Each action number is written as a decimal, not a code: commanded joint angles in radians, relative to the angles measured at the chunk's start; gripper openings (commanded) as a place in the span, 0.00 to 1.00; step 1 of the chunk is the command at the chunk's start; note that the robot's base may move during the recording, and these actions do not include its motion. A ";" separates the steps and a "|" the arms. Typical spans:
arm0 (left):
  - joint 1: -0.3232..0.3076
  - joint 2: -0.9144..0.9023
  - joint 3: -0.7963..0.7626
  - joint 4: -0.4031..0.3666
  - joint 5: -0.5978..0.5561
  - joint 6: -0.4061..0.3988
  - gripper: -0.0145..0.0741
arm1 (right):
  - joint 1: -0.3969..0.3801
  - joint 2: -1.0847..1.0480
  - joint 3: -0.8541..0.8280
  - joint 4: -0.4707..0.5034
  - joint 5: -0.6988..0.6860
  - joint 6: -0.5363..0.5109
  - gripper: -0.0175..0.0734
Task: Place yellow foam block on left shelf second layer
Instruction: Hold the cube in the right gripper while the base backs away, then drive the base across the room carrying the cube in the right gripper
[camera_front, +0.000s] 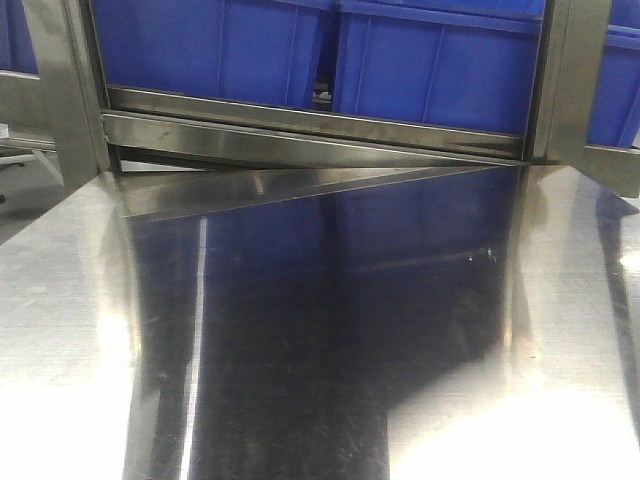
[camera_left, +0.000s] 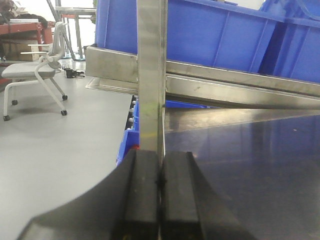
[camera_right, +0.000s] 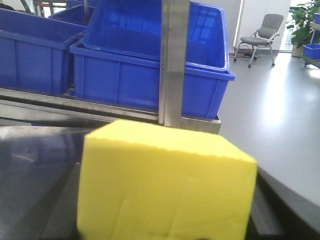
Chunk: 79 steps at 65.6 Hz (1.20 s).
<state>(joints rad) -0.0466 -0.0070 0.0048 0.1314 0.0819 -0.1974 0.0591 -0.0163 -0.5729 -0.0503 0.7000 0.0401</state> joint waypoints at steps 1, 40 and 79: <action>-0.006 -0.002 0.026 -0.002 -0.088 -0.004 0.32 | -0.004 -0.008 -0.028 -0.004 -0.087 -0.006 0.55; -0.006 -0.002 0.026 -0.002 -0.082 -0.004 0.32 | -0.004 -0.008 -0.028 -0.004 -0.084 -0.006 0.55; -0.006 -0.002 0.026 -0.002 -0.082 -0.004 0.32 | -0.004 -0.008 -0.028 -0.004 -0.084 -0.006 0.55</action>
<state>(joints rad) -0.0466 -0.0070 0.0048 0.1314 0.0833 -0.1974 0.0591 -0.0163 -0.5729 -0.0487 0.7077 0.0401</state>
